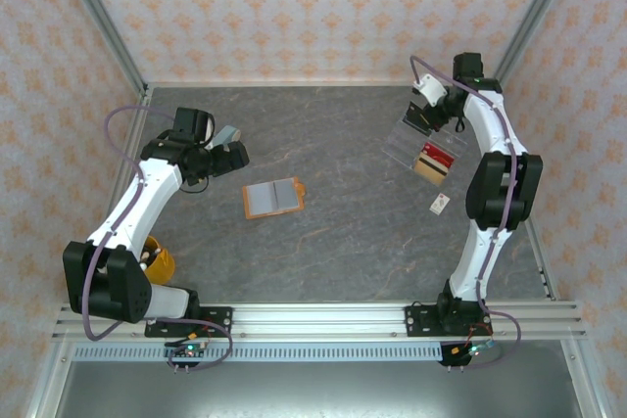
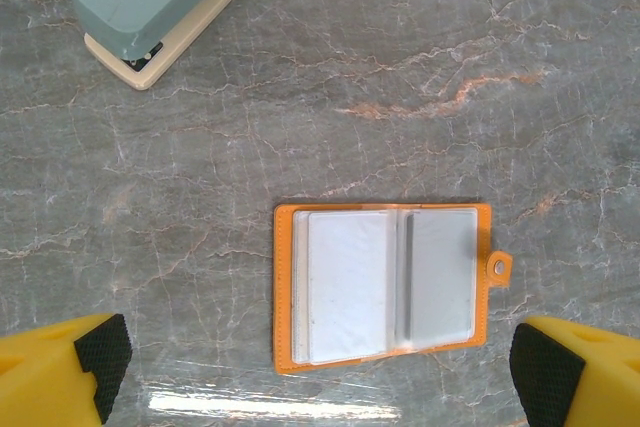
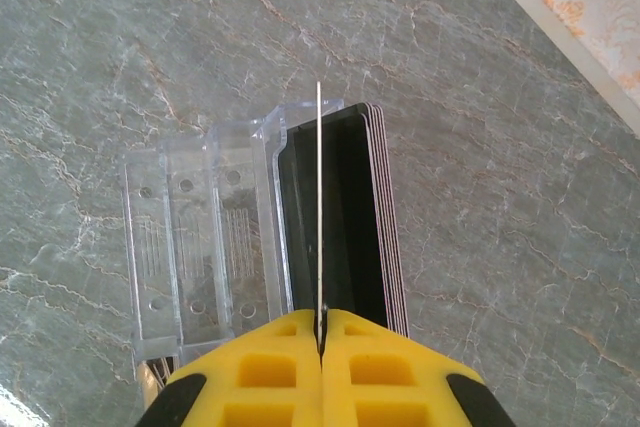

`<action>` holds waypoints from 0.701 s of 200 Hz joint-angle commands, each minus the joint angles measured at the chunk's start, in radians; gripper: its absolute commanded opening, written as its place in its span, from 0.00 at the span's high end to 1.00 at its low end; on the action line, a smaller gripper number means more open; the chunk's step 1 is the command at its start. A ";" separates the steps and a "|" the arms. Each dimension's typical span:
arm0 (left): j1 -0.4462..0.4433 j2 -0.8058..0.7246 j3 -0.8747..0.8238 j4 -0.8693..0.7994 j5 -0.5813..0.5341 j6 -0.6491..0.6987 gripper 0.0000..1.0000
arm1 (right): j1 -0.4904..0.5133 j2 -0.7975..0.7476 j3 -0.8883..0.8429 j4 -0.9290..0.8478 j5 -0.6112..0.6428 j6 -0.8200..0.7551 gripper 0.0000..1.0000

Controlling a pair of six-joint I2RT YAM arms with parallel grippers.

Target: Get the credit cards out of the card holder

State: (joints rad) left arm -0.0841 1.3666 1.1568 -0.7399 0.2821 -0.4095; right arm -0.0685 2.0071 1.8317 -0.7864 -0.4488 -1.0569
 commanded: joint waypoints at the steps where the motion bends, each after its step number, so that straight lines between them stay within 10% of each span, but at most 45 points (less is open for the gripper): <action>1: 0.008 0.006 0.014 0.008 0.008 0.021 0.00 | -0.005 0.023 0.033 -0.030 0.017 -0.039 1.00; 140: 0.007 -0.006 0.006 0.019 0.028 0.024 0.00 | -0.005 -0.002 0.041 0.026 0.021 0.045 0.82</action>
State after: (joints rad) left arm -0.0841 1.3666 1.1568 -0.7383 0.3042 -0.4091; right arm -0.0685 2.0415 1.8519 -0.7841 -0.4362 -1.0405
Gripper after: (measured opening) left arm 0.995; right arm 0.181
